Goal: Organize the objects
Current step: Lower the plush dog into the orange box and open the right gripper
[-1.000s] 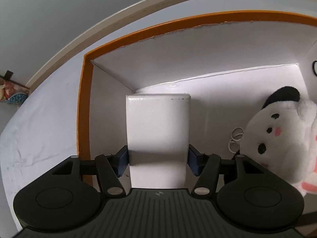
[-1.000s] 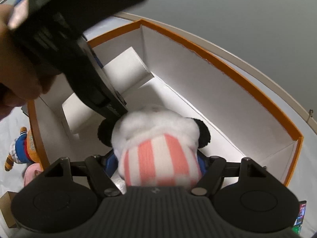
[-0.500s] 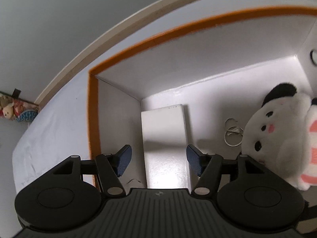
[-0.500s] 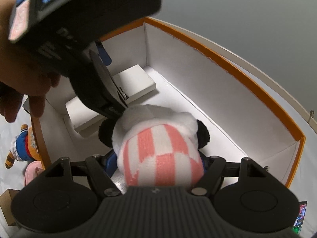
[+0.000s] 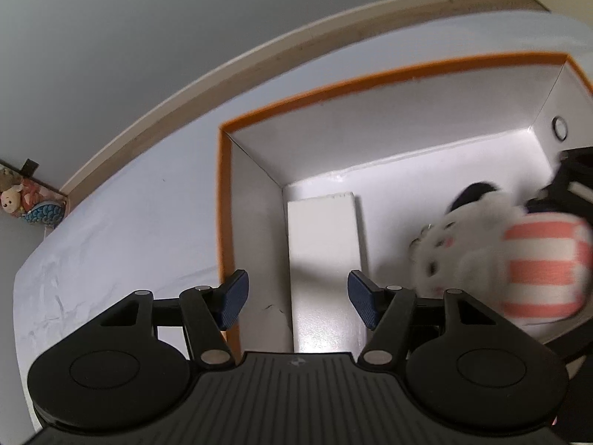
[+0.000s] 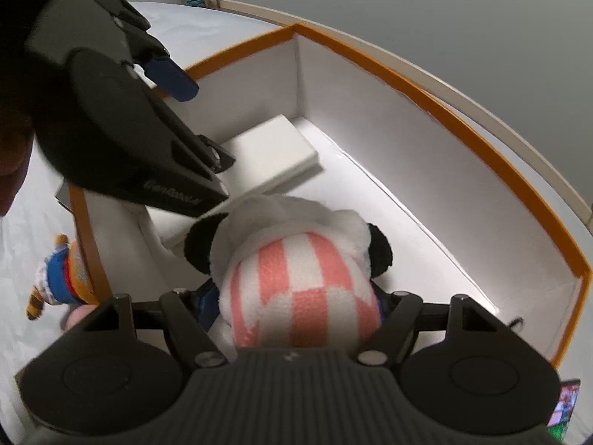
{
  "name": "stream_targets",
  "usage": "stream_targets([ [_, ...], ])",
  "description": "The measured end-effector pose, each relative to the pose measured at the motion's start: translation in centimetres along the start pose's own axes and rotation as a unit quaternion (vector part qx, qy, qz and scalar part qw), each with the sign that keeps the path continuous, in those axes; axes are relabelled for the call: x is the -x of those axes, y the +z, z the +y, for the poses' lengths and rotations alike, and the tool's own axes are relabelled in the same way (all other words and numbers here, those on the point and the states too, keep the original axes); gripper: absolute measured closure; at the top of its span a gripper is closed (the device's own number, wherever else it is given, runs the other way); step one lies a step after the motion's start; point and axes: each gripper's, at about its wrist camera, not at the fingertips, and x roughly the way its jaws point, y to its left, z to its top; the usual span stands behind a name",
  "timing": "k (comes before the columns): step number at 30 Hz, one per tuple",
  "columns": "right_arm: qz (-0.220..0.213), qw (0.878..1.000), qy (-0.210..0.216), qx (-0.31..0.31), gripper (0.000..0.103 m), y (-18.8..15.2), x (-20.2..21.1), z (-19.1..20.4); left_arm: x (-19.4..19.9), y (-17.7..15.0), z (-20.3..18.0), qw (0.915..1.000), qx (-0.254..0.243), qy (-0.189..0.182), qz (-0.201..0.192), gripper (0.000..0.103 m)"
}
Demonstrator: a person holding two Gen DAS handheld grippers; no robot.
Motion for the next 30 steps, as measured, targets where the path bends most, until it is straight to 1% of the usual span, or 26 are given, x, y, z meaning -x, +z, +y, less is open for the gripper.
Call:
stream_targets([
  [1, 0.003, 1.000, 0.015, 0.011, 0.029, 0.4, 0.0, 0.0, 0.4, -0.1, 0.2, 1.0000, 0.003, 0.000, -0.006, 0.031],
  [2, 0.015, 0.999, 0.029, 0.014, 0.029, 0.8, -0.2, -0.2, 0.2, -0.2, 0.3, 0.9999, 0.004, -0.001, -0.010, 0.031],
  [3, 0.028, 0.999, 0.041, 0.012, 0.029, 1.2, -0.5, -0.4, 0.8, -0.3, 0.4, 0.9999, 0.007, -0.002, -0.015, 0.031],
  [6, 0.044, 0.997, 0.057, -0.021, 0.029, 2.0, -1.0, -1.2, 1.8, -0.7, 0.8, 0.9994, 0.017, 0.002, -0.030, 0.030],
  [8, 0.042, 0.997, 0.068, 0.014, 0.029, 2.1, -1.1, -0.5, 2.0, -0.9, 1.1, 0.9992, 0.020, 0.002, -0.035, 0.030],
  [10, 0.034, 0.993, 0.079, 0.075, 0.029, 2.1, -1.1, 0.4, 2.2, -1.2, 1.3, 0.9991, 0.023, 0.004, -0.036, 0.030],
  [11, 0.025, 0.989, 0.083, 0.120, 0.029, 2.0, -0.9, 1.0, 2.3, -1.4, 1.5, 0.9990, 0.024, 0.005, -0.038, 0.030],
  [13, 0.005, 0.976, 0.094, 0.197, 0.029, 2.0, -0.6, 1.3, 2.4, -1.8, 1.8, 0.9988, 0.028, 0.004, -0.040, 0.030],
  [15, 0.010, 0.955, 0.112, 0.274, 0.029, 2.3, -0.6, 1.3, 2.7, -2.1, 2.1, 0.9985, 0.037, 0.007, -0.039, 0.030],
  [16, 0.021, 0.948, 0.122, 0.295, 0.029, 2.6, -0.8, 1.0, 3.3, -2.3, 2.2, 0.9984, 0.038, 0.008, -0.041, 0.030],
  [18, 0.050, 0.936, 0.133, 0.322, 0.029, 3.5, -1.7, 0.5, 3.5, -2.5, 2.6, 0.9981, 0.041, 0.006, -0.045, 0.030],
  [21, 0.090, 0.927, 0.130, 0.341, 0.029, 4.6, -3.6, 0.4, 3.5, -2.5, 3.0, 0.9977, 0.045, 0.002, -0.050, 0.030],
  [22, 0.097, 0.924, 0.134, 0.344, 0.029, 4.8, -4.1, 0.4, 3.5, -2.5, 3.0, 0.9927, 0.114, 0.029, -0.027, 0.030],
  [25, 0.095, 0.917, 0.148, 0.358, 0.029, 5.1, -5.0, 1.0, 3.2, -2.5, 3.1, 0.9926, 0.115, 0.024, -0.033, 0.030],
  [26, 0.089, 0.913, 0.152, 0.367, 0.029, 4.9, -5.3, 1.3, 3.1, -2.6, 3.1, 0.9900, 0.135, 0.030, -0.027, 0.030],
  [28, 0.081, 0.908, 0.150, 0.383, 0.029, 4.4, -6.0, 1.9, 2.7, -2.5, 3.0, 0.9903, 0.134, 0.024, -0.028, 0.030],
  [29, 0.080, 0.904, 0.147, 0.393, 0.029, 3.9, -6.6, 2.2, 2.4, -2.5, 2.9, 0.9887, 0.145, 0.028, -0.023, 0.030],
  [30, 0.082, 0.900, 0.143, 0.404, 0.028, 3.4, -7.2, 2.5, 2.2, -2.5, 2.9, 0.9889, 0.144, 0.027, -0.023, 0.030],
])
